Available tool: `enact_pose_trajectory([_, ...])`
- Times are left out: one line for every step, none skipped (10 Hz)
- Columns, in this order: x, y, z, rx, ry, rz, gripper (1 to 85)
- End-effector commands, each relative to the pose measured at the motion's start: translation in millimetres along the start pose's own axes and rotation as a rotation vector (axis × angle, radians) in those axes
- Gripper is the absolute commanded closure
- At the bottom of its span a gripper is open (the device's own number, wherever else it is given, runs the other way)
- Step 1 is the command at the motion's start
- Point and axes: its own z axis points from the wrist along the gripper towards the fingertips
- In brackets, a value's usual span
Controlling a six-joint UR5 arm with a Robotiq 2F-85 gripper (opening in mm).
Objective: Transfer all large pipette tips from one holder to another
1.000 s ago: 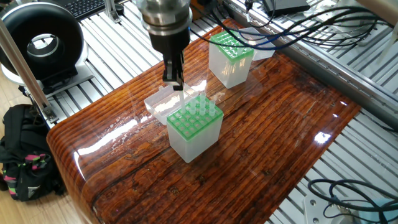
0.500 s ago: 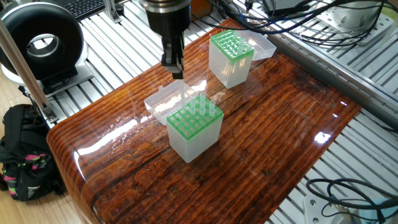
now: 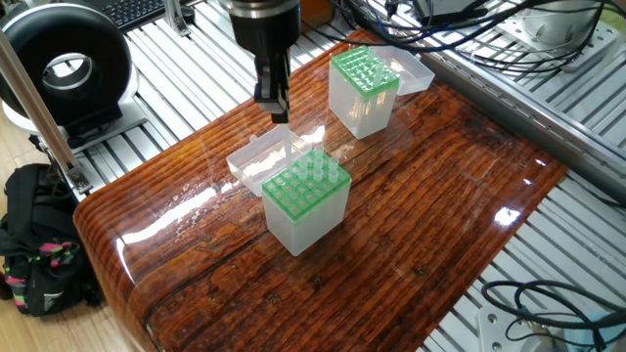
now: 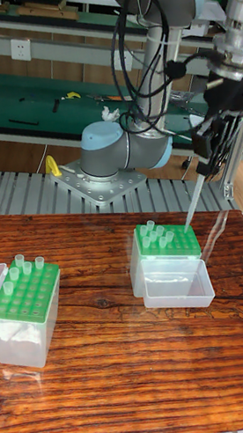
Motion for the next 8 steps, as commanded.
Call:
enact_pose_trajectory([-9.9,-5.1,-20.7,0.064,-0.124,0.071,71.0])
enact_pose_trajectory([-13.6,-20.2,-25.7,0.124,-0.160,0.074,71.7])
enact_pose_trajectory([-17.0,-32.0,-30.4,0.155,-0.192,0.087,72.7])
enact_pose_trajectory([-22.0,-40.3,-32.6,0.146,-0.220,0.101,73.7])
enact_pose_trajectory([-28.7,-51.7,-31.4,0.140,-0.235,0.083,73.3])
enact_pose_trajectory([-29.5,-52.5,-31.7,0.144,-0.237,0.074,73.3])
enact_pose_trajectory([-29.2,-51.2,-31.4,0.139,-0.236,0.076,73.3])
enact_pose_trajectory([-31.3,-42.6,-30.8,0.103,-0.244,0.094,72.3])
